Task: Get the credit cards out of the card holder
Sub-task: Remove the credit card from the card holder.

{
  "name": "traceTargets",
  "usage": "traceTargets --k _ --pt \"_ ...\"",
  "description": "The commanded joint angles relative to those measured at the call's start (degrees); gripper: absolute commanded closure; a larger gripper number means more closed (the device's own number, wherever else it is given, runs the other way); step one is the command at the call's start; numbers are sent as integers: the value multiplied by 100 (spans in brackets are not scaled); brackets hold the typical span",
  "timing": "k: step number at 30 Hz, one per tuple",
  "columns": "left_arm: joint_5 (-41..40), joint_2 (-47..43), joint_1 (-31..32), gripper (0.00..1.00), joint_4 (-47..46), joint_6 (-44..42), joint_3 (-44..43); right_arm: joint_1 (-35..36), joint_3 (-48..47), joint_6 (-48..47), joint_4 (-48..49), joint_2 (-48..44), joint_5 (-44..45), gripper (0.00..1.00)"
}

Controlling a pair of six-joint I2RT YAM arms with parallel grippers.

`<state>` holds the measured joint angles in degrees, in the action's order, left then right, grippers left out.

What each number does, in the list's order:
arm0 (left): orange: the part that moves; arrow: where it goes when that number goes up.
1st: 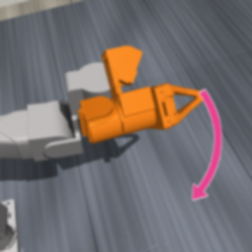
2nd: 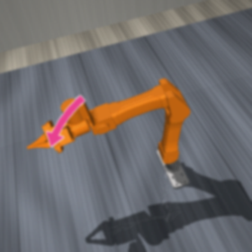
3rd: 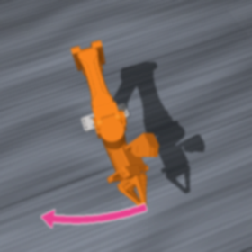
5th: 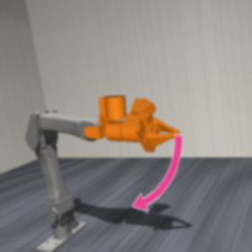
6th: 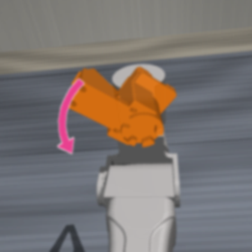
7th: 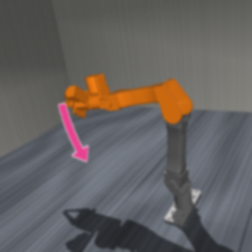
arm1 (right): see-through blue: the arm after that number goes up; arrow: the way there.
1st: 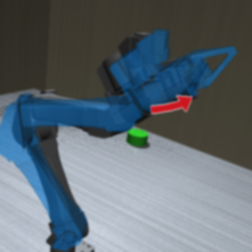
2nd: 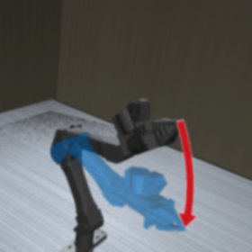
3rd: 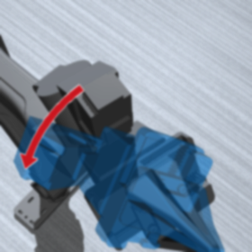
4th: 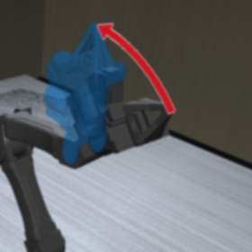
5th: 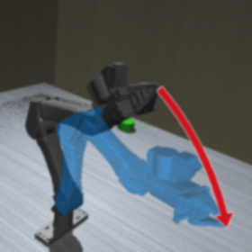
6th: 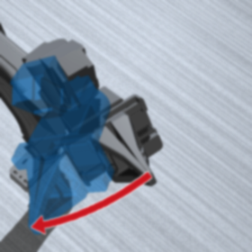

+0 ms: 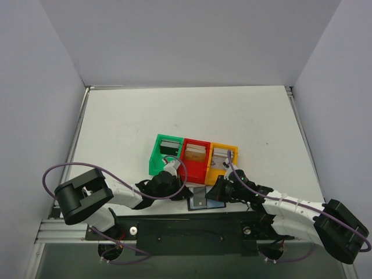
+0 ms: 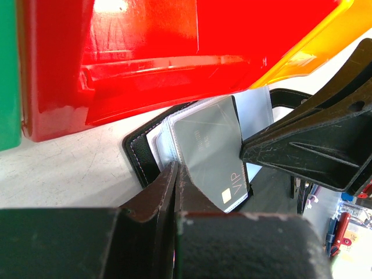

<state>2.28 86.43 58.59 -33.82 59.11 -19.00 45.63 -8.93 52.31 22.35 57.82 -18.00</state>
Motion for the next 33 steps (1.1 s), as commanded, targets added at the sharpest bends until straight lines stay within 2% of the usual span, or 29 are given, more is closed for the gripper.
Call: traceTargets --k 1,33 --pt "-176 365 100 100 1009 -225 20 -36 5 51 288 -166 -151 100" --pt "-351 348 100 100 1027 -154 90 -361 234 -37 -231 -755 -151 100"
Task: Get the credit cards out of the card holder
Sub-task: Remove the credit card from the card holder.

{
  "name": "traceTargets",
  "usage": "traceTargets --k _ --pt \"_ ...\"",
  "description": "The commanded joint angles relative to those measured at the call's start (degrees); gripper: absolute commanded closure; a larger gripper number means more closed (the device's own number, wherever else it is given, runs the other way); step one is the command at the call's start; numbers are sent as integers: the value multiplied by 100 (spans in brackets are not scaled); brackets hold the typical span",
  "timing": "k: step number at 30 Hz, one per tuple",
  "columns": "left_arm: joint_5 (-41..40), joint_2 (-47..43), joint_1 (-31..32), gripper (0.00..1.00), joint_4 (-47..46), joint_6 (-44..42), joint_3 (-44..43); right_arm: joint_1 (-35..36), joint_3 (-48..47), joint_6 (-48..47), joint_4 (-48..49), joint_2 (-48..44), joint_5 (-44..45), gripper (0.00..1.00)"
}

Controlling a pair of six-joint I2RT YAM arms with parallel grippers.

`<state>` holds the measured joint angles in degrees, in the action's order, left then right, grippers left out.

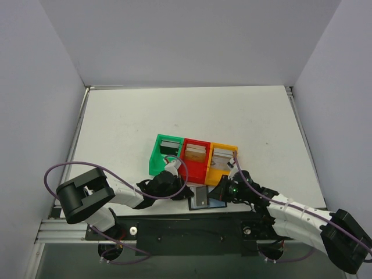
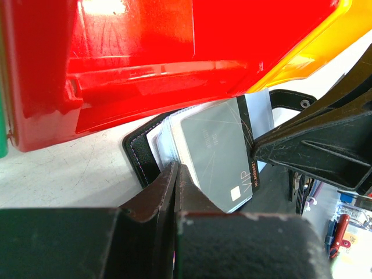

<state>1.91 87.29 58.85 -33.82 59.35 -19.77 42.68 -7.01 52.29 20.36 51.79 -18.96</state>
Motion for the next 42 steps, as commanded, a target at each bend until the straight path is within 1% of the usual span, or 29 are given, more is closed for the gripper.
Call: traceTargets --k 1,7,9,10,11,13,15,18,20,25,31,35,37,40,41,42 --pt "-314 263 74 100 1018 -170 166 -66 67 -44 -76 -186 -46 100" --pt "-306 271 74 100 1001 -161 184 -84 138 -52 -76 -275 -81 100" --pt "-306 271 74 100 983 -170 175 -93 129 -53 -32 -205 -152 89" --pt "-297 280 74 100 974 -170 175 -84 129 -44 -15 -143 -152 78" --pt "-297 280 74 100 965 -161 175 -84 129 -35 29 -134 -169 70" --pt "-297 280 74 100 965 -170 184 -93 129 -17 100 -64 -169 62" --pt "-297 271 74 100 965 -170 193 -93 120 -17 117 -20 -169 60" --pt "-297 263 74 100 939 -161 210 -84 120 -9 187 76 -204 58" --pt "-288 271 74 100 930 -161 202 -84 129 18 301 155 -231 59" --pt "-270 298 74 100 913 -170 202 -84 85 27 425 288 -257 69" --pt "-270 280 74 100 904 -178 210 -84 50 9 469 437 -284 73" --pt "-270 280 74 100 895 -170 219 -84 50 0 478 490 -275 78" --pt "-270 280 74 100 895 -178 219 -84 41 0 486 507 -292 83" --pt "-270 271 74 100 895 -161 228 -75 33 0 487 508 -301 96" --pt "-270 271 74 100 895 -170 228 -75 33 0 460 473 -292 99" --pt "-279 263 74 100 895 -170 228 -75 24 0 425 446 -275 100"
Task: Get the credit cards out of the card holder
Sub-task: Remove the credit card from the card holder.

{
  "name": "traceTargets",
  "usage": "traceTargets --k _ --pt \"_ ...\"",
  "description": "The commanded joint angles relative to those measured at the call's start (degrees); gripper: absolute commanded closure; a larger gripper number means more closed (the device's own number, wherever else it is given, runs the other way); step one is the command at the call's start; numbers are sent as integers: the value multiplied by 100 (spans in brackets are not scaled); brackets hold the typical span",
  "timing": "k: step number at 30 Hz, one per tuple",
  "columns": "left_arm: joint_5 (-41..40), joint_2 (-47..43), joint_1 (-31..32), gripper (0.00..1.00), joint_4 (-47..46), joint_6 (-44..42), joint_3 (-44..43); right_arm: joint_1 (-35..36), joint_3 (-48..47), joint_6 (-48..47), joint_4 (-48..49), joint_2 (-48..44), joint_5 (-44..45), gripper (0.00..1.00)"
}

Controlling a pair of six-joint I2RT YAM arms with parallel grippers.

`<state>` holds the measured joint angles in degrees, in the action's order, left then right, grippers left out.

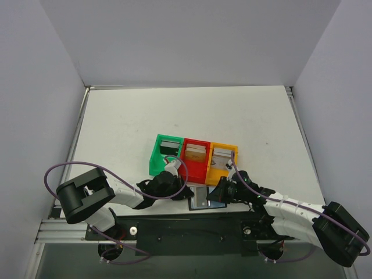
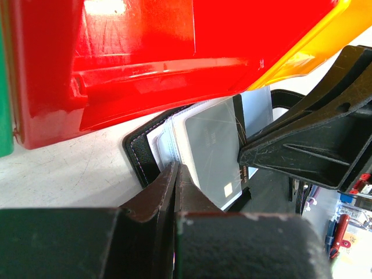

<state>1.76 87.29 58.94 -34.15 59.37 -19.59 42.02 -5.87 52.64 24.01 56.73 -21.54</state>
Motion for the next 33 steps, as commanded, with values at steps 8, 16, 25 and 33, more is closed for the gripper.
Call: traceTargets --k 8,16,25,33 --pt "-281 219 56 100 928 -163 246 -36 -222 -272 -871 -803 185 100" --pt "-299 148 56 100 937 -154 272 -45 -371 -579 -1591 -1269 256 100" --pt "-317 43 56 100 910 -154 316 -36 -845 -1054 -2796 -1858 387 100" --pt "-343 -308 56 100 963 -277 369 -36 -1039 -1186 -3455 -2166 493 100"
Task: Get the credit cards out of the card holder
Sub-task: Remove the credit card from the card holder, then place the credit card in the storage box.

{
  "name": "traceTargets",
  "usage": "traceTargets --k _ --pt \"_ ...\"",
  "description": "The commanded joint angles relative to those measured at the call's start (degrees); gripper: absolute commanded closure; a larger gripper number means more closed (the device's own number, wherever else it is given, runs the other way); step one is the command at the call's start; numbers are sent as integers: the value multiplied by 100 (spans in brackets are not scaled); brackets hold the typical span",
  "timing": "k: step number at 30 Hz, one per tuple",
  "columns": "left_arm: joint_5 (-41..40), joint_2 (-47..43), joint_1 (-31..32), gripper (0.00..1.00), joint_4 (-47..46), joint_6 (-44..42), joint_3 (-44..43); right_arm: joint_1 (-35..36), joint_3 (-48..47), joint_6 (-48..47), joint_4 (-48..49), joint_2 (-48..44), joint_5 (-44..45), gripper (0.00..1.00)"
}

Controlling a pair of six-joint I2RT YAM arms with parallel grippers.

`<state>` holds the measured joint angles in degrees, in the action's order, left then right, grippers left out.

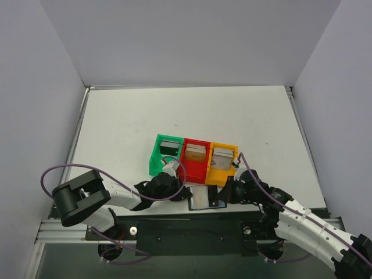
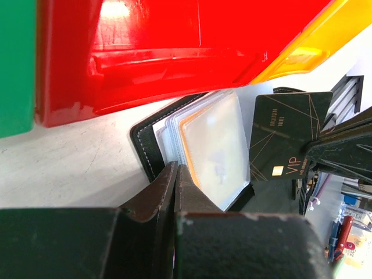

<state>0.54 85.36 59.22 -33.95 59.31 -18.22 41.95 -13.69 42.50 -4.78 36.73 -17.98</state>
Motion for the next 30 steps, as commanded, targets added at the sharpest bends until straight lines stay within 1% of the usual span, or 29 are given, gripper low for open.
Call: traceTargets --k 1,3,7,8,9,10,12,13,15,16,19,20,23,25,26,27,28,29,30 --pt "-238 -186 28 100 987 -271 231 -29 -274 -181 -621 -201 154 100" --pt "-273 -326 28 98 1066 -306 231 -38 -327 -198 -735 -280 172 100" --pt "-239 -783 28 88 1242 -446 205 -29 -572 -286 -981 -403 172 100" --pt "-221 -889 28 83 1329 -560 170 -21 -599 -295 -1060 -447 146 100" --pt "-203 -1090 28 80 1391 -622 117 -29 -704 -304 -1104 -456 128 100" --pt "-203 -1214 28 74 1592 -683 73 -21 -774 -321 -1200 -465 110 100" --pt "-212 -1583 28 66 1838 -806 -32 -21 -950 -356 -1323 -500 84 100" --pt "-220 -1854 28 64 1927 -842 -102 -21 -1073 -383 -1402 -500 75 100" --pt "-212 -2223 28 56 2147 -912 -208 -12 -1257 -435 -1508 -518 75 100" --pt "-203 -2513 28 29 2287 -956 -243 -21 -1328 -462 -1535 -518 49 100" --pt "-290 -3068 28 27 2674 -1035 -471 -12 -1705 -628 -1623 -439 -56 100" --pt "-395 -3391 28 27 2840 -1035 -507 -21 -1785 -699 -1614 -395 -231 100" --pt "-458 -4148 -33 27 2903 -1132 -490 -3 -2269 -1084 -1684 -27 -635 100" --pt "-432 -4650 -156 27 2903 -1211 -455 15 -2550 -1313 -1746 193 -750 100" --pt "-292 -4930 -217 27 2886 -1255 -437 23 -2716 -1367 -1772 255 -786 100" --pt "-152 -5028 -401 27 2834 -1342 -428 23 -2805 -1515 -1781 421 -873 100" --pt "215 -5186 -646 27 2798 -1378 -411 23 -2927 -1569 -1781 510 -935 100" --pt "619 -5240 -753 27 2659 -1396 -393 32 -3007 -1700 -1781 728 -1110 100" --pt "902 -5284 -1067 27 2570 -1370 -358 41 -3147 -1840 -1790 843 -1242 100"
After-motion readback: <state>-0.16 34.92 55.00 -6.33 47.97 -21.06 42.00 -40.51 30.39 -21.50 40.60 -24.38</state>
